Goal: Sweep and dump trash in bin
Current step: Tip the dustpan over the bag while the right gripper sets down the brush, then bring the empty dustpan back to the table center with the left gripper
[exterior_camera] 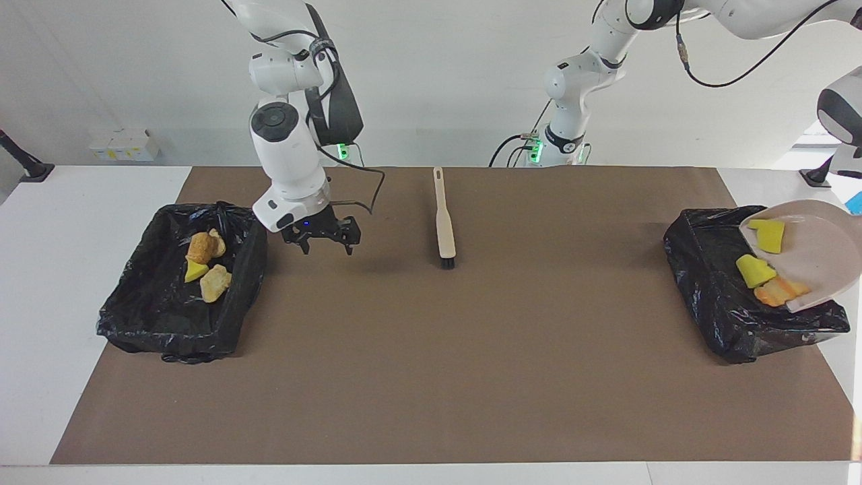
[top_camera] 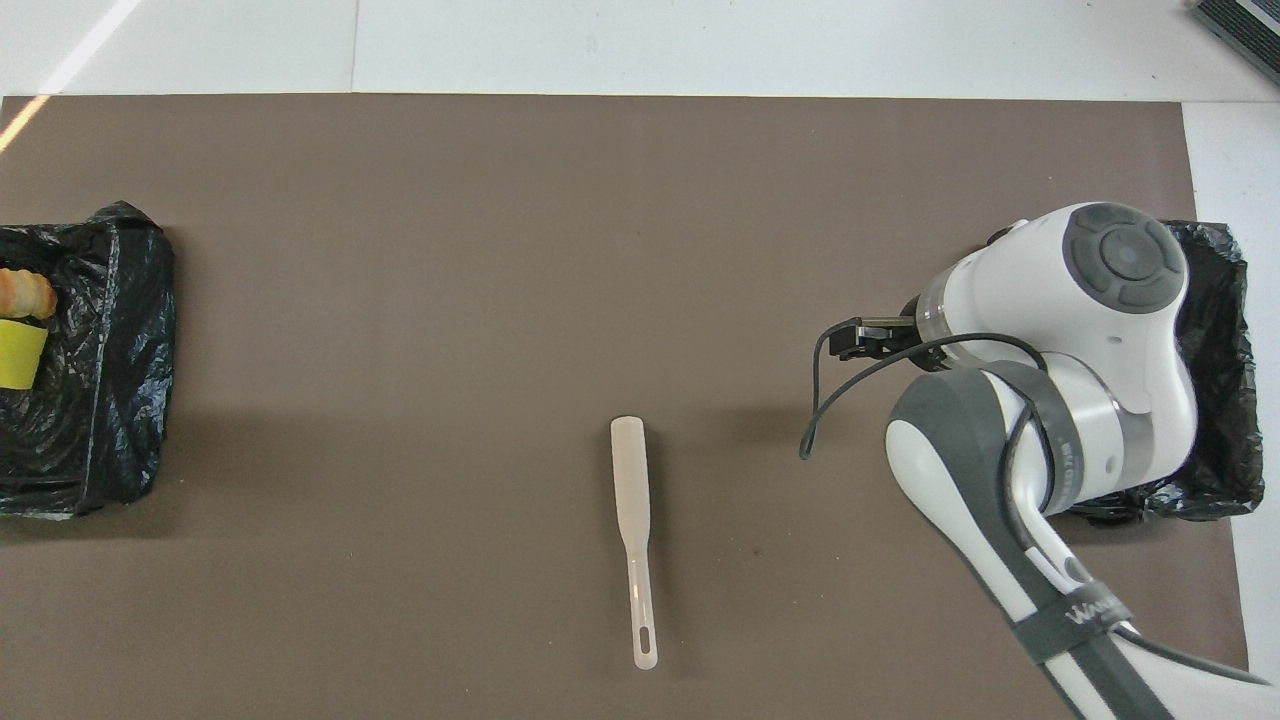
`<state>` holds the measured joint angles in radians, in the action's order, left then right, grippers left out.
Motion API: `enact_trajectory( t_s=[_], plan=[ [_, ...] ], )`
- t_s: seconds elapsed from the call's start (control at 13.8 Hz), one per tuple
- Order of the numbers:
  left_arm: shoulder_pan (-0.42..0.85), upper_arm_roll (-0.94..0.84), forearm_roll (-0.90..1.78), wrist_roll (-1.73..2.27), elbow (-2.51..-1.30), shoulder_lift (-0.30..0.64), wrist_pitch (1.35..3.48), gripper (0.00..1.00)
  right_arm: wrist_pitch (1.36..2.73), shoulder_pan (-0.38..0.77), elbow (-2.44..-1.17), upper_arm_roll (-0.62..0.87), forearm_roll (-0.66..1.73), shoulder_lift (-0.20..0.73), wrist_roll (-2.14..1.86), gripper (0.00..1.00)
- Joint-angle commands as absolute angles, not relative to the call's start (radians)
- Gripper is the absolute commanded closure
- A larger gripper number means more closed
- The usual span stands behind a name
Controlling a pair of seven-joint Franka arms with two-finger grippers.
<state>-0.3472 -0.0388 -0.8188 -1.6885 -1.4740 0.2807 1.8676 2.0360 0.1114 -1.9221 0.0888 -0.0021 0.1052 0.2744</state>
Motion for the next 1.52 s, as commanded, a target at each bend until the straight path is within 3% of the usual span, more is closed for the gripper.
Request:
enact_trajectory(
  t_s=[0.0,0.22,0.36,0.72,1.01,1.45],
  plan=[
    [-0.330,-0.026,-0.995,-1.654,-1.653,0.152,1.943,1.00,1.996,0.074,-1.910,0.095,-0.051,0.046,0.264,0.00],
    [-0.315,-0.026,-1.002,-1.646,-1.672,0.106,1.928,1.00,1.904,0.008,-1.863,0.095,-0.051,-0.037,0.241,0.00],
    [-0.304,-0.037,-1.002,-1.655,-1.672,0.071,1.907,1.00,1.785,-0.035,-1.765,0.089,-0.049,-0.060,0.166,0.00],
    [-0.117,-0.038,-0.945,-1.537,-1.667,0.057,1.660,1.00,1.541,-0.063,-1.559,0.019,-0.051,-0.061,0.124,0.00],
    [-0.092,-0.058,-0.720,-1.424,-1.657,0.034,1.588,1.00,1.509,-0.061,-1.555,-0.048,-0.034,-0.101,0.124,0.00],
    [-0.049,-0.061,-0.410,-1.119,-1.670,0.029,1.532,1.00,1.503,-0.057,-1.653,-0.051,-0.041,-0.143,-0.032,0.00]
  ],
)
